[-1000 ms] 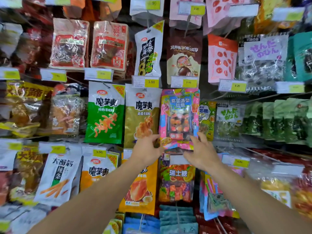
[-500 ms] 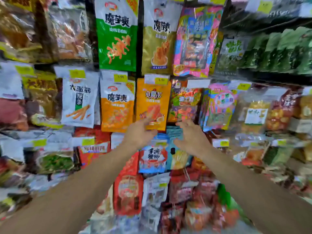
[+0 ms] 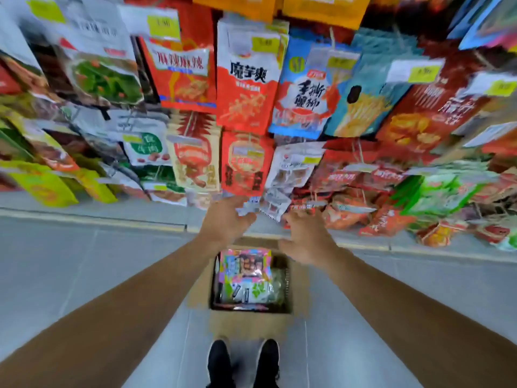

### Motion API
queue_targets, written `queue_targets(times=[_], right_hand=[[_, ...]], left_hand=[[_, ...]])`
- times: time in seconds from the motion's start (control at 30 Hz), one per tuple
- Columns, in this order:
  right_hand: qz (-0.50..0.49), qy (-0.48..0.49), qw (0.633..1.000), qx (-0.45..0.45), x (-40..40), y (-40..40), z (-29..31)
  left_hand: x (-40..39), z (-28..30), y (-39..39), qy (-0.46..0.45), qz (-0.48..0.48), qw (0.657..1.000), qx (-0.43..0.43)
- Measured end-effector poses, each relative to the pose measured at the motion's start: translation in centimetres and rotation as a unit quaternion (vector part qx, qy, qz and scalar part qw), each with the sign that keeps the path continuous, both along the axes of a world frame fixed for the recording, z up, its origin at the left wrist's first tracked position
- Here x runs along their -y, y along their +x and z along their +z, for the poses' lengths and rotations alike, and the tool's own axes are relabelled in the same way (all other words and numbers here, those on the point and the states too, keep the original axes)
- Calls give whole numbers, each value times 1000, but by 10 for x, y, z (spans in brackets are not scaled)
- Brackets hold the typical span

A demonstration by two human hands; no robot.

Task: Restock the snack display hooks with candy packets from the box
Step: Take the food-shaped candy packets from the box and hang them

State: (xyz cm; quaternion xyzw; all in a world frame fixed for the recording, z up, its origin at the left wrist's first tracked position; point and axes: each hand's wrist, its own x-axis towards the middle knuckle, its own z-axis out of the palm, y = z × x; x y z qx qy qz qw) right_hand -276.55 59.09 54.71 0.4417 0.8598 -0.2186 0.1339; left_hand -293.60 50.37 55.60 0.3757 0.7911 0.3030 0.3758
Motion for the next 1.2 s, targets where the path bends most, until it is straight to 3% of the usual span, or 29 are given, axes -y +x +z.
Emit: queue_targets(times=[0.57, 0.93, 1.2], right_hand=[[45, -206, 968, 133, 30, 27, -349], [14, -267, 957, 114, 51, 29, -533], [-16, -280, 956, 91, 64, 30, -630]], left_hand=[[67, -317, 30, -229, 124, 961, 93], [96, -503, 55, -287, 207, 916, 191], [109, -594, 61, -268, 275, 895, 226]])
